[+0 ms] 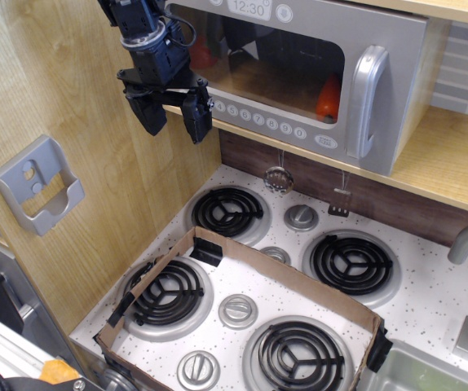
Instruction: Open microwave
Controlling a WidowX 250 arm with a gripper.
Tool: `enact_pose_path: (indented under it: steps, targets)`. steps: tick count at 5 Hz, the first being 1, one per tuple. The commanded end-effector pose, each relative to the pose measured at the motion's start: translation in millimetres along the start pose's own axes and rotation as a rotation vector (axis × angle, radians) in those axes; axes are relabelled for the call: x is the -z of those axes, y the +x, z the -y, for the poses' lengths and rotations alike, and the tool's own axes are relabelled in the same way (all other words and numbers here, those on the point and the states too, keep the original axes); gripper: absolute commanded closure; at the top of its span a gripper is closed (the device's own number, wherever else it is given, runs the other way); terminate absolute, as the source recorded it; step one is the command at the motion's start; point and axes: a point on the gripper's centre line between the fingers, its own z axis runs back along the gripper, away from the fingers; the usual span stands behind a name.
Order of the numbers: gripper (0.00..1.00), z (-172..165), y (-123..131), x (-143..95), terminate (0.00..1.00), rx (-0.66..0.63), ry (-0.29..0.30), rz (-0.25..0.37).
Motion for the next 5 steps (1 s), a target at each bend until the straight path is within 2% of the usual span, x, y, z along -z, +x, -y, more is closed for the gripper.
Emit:
enact_pose_path:
  steps: [1,2,3,4,5]
  targets:
    - [0.0,0.0,0.0,0.0,0.0,0.0,0.0,0.0]
    - [0.0,28.1,-2.8,-17.0,0.0,0.01,0.031,0.003]
    - [0.0,60.6,-6.9,-26.3,0.0,0.033,0.067,0.034]
    - [0.0,90.8,-15.8,-33.8,0.0,0.127,0.088,0.092]
    - [0.0,118.7,-20.9,-39.5,0.0,0.145,0.095,0.12]
